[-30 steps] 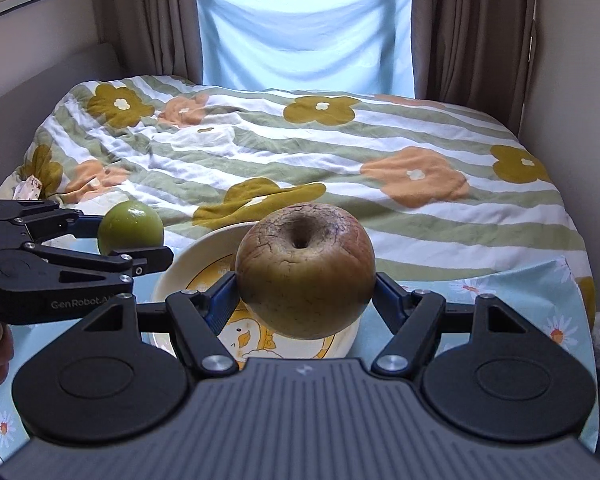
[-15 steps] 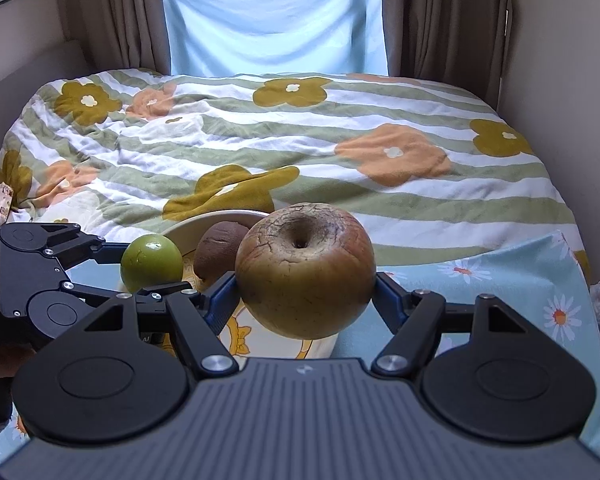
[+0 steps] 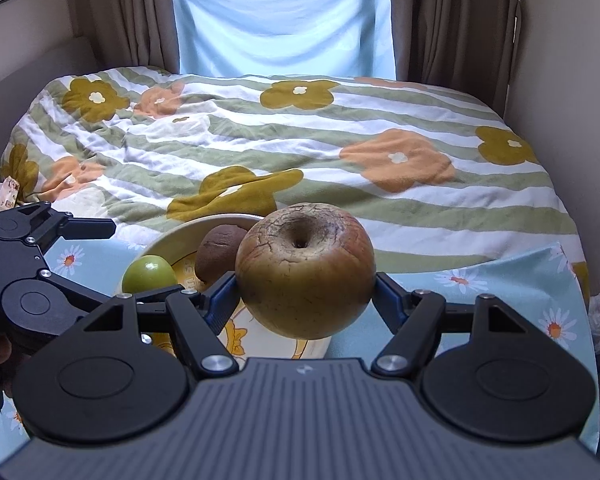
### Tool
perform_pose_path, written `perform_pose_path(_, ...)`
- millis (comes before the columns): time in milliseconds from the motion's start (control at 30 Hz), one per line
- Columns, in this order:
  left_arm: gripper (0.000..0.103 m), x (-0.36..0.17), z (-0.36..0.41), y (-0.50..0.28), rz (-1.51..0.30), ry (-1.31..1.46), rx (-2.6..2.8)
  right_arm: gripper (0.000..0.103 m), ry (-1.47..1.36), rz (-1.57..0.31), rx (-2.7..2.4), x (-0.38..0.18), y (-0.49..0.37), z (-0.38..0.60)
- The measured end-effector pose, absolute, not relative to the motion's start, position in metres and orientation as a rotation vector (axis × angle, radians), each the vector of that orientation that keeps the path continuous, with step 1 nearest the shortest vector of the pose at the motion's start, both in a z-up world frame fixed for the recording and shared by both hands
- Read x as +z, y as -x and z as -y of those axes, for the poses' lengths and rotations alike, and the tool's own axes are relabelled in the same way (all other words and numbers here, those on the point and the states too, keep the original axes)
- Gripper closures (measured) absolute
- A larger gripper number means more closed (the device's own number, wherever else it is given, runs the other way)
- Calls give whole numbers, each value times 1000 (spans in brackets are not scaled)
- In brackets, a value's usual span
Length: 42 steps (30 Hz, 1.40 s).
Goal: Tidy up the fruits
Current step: 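Release the green apple into the bowl while the right gripper lowers the large apple in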
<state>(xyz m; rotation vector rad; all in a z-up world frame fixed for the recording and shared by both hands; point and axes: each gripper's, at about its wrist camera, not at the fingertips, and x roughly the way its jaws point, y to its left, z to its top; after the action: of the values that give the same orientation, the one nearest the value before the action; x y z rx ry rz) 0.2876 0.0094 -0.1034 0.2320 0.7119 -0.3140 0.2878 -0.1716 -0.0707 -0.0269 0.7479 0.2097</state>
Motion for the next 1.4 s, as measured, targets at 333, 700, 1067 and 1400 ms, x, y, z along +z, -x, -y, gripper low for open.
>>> perform_pose_path(333,3,-82,-45,-257,-709,-120,-211,16,51,-754,290,-70,-293,156)
perform_pose_path(700,3,-76,-60,-248,-697,-99,-170,16,78,-791,340,-97,-306,132)
perform_pose_path(1067,3,-78,-61,-245,-698,-95,-178,16,108,-838,343,-123,-312,120)
perform_pose_path(1400,3,-72,-62,-241,-693,-82,-182,0,101,-784,293,-111,-306,122)
